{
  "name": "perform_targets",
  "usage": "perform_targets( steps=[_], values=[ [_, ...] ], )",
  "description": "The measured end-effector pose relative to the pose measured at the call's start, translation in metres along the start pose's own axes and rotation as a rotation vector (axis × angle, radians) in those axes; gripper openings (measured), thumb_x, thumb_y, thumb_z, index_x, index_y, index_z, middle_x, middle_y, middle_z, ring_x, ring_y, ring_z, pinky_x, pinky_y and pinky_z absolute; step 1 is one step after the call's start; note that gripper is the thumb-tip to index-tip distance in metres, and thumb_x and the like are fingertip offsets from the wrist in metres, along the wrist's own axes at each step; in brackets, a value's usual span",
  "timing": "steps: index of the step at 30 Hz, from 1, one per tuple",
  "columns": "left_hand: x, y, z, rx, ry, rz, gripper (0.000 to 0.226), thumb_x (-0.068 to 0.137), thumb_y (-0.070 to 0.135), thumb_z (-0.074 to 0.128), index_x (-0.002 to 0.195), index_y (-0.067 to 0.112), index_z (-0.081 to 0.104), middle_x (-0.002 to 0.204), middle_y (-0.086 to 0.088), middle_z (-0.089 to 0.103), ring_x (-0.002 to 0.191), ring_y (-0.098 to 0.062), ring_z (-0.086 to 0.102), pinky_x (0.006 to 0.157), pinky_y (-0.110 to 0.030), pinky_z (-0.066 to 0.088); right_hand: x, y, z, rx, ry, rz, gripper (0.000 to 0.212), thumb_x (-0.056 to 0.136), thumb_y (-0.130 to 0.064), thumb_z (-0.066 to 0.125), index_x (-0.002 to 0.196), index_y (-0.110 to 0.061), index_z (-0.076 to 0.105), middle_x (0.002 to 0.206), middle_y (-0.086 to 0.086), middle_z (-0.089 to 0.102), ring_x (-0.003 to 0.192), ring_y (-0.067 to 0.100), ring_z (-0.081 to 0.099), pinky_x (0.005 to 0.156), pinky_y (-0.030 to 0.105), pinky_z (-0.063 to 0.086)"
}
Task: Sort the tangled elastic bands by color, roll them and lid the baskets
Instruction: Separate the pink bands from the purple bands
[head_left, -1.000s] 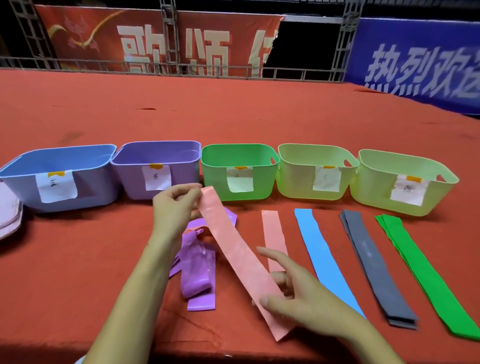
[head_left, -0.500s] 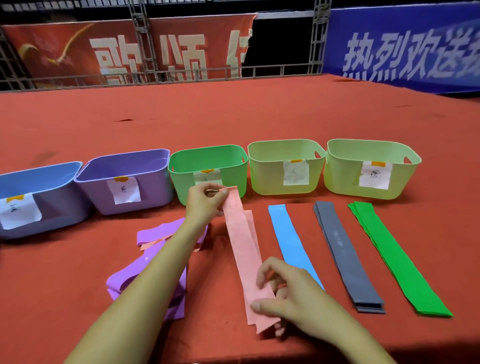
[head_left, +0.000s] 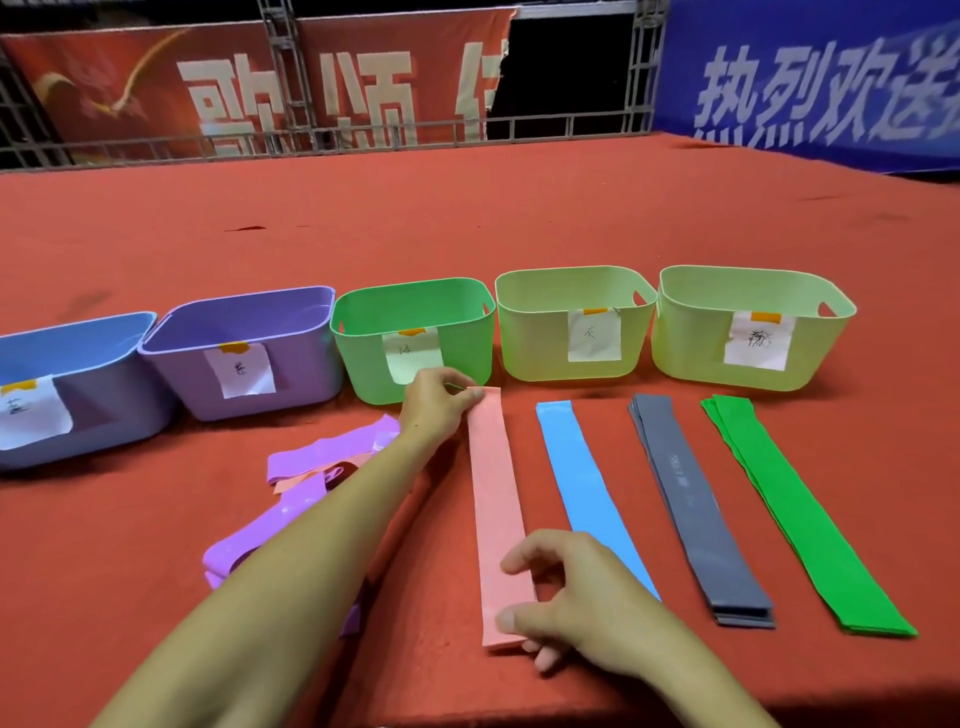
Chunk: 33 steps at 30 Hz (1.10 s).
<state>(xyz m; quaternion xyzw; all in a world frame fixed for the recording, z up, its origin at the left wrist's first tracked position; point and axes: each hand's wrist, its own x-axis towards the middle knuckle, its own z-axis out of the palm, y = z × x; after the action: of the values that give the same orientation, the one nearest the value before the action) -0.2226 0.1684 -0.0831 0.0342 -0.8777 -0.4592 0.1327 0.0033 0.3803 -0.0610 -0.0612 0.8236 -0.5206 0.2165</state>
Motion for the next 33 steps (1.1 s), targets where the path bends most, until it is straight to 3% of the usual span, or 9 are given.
perform_targets(
  steps=[4,12,15,20,24,29,33],
  values=[
    [-0.001,-0.014,0.008,0.026,-0.007,-0.025,0.015,0.087,0.035,0.086,0.077,0.037,0.076,0.093,0.011,0.078,0.094,-0.017,0.072,0.087,-0.046,0.062,0.002,0.001,0.006,-0.117,0.035,0.002,0.038,0.085,-0.016,0.087,0.115,-0.024,0.064,0.124,0.000,0.050,0.061,0.023,0.077,0.063,0.033,0.064],
    [-0.005,-0.025,0.014,0.062,-0.033,-0.048,0.007,0.088,0.042,0.084,0.086,0.036,0.081,0.090,0.021,0.076,0.096,-0.010,0.070,0.081,-0.038,0.059,0.003,0.000,0.009,-0.224,0.044,0.028,0.038,0.087,-0.021,0.085,0.117,-0.026,0.062,0.120,-0.009,0.040,0.057,0.015,0.075,0.059,0.021,0.057],
    [-0.007,-0.021,0.014,0.119,-0.032,-0.056,0.006,0.089,0.042,0.083,0.085,0.038,0.079,0.094,0.020,0.077,0.098,-0.011,0.069,0.078,-0.035,0.056,0.002,-0.002,0.010,-0.262,0.049,0.043,0.039,0.087,-0.021,0.084,0.117,-0.026,0.061,0.117,-0.010,0.038,0.061,0.018,0.077,0.060,0.022,0.059],
    [-0.007,-0.015,0.014,0.182,-0.039,-0.083,0.006,0.088,0.042,0.083,0.085,0.037,0.080,0.091,0.017,0.076,0.097,-0.012,0.069,0.071,-0.030,0.049,0.002,-0.006,0.013,-0.399,0.073,0.047,0.043,0.085,-0.031,0.085,0.119,-0.030,0.059,0.115,-0.011,0.037,0.073,0.022,0.076,0.071,0.037,0.065],
    [-0.008,-0.014,0.013,0.213,-0.041,-0.080,0.010,0.087,0.046,0.084,0.086,0.038,0.079,0.093,0.016,0.076,0.098,-0.012,0.069,0.066,-0.029,0.044,0.000,-0.009,0.011,-0.619,0.070,0.040,0.053,0.082,-0.054,0.080,0.127,-0.041,0.056,0.122,-0.011,0.040,0.108,0.018,0.065,0.097,0.037,0.051],
    [-0.010,-0.014,0.011,0.269,-0.013,-0.003,0.028,0.087,0.048,0.082,0.107,0.031,0.073,0.107,0.011,0.077,0.104,-0.016,0.069,0.078,-0.033,0.052,0.000,-0.009,0.009,-0.666,0.064,-0.003,0.046,0.087,-0.059,0.071,0.127,-0.041,0.055,0.123,-0.010,0.040,0.112,0.016,0.063,0.099,0.035,0.048],
    [-0.018,-0.004,0.015,0.458,-0.026,0.077,0.030,0.096,0.039,0.071,0.114,0.020,0.056,0.104,-0.002,0.073,0.095,-0.032,0.065,0.073,-0.038,0.046,0.004,-0.009,0.009,-0.684,0.118,-0.058,0.029,0.098,-0.057,0.058,0.120,-0.038,0.059,0.120,-0.011,0.043,0.110,0.013,0.064,0.099,0.036,0.049]
  ],
)
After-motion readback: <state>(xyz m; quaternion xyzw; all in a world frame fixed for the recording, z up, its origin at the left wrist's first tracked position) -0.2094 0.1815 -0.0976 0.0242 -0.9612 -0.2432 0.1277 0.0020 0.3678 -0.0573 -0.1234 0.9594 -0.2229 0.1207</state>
